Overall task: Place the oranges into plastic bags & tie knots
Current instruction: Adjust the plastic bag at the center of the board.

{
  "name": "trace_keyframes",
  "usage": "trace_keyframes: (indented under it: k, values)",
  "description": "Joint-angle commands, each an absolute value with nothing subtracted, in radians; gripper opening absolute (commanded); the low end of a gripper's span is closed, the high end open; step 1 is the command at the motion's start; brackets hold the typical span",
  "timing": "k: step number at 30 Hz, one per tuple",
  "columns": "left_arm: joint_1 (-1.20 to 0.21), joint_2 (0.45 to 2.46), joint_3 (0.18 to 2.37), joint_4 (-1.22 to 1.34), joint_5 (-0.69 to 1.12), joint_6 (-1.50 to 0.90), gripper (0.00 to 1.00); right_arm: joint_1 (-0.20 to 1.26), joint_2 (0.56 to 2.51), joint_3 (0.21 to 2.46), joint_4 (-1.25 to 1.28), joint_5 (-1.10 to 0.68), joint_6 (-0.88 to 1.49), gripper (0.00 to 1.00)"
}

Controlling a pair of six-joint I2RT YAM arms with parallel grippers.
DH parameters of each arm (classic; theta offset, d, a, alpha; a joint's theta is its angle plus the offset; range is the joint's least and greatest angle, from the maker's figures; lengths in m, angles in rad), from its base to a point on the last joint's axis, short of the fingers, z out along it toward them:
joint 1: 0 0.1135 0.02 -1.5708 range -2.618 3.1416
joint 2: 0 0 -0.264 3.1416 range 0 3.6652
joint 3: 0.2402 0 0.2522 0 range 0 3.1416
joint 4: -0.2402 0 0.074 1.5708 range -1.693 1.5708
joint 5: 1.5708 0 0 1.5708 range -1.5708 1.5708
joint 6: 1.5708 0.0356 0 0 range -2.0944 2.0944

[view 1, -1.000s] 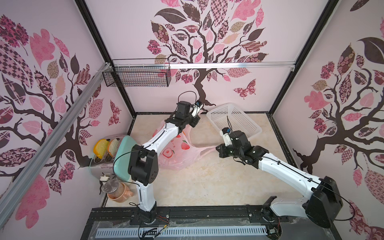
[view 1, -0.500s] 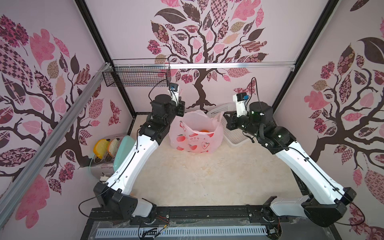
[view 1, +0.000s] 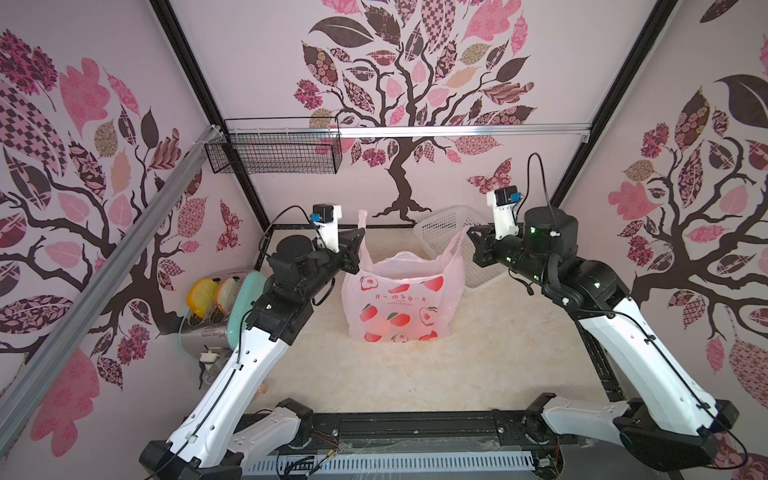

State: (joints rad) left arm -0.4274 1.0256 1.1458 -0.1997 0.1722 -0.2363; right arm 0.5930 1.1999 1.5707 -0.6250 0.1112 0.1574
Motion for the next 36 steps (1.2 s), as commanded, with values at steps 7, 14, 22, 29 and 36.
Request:
trace_keyframes:
  k: [7,14,22,29,36]
  values:
    - [-0.432,0.921,0.952,-0.134,0.156,-0.349,0.0,0.549,1.193,1.393,-0.538,0.103,0.158,0.0]
    - [-0.432,0.902,0.944,-0.074,0.146,-0.37,0.0,0.548,1.182,1.446,-0.517,0.0,0.152,0.0]
    - [-0.436,0.933,0.96,-0.086,0.247,-0.291,0.0,0.548,1.214,1.562,-0.487,-0.22,0.095,0.44]
    - [-0.436,0.933,0.93,-0.035,0.283,-0.278,0.0,0.55,1.4,1.695,-0.444,-0.586,0.018,0.69]
    - [-0.434,0.948,0.915,0.052,0.353,-0.273,0.0,0.569,1.558,1.754,-0.311,-0.862,-0.088,0.79]
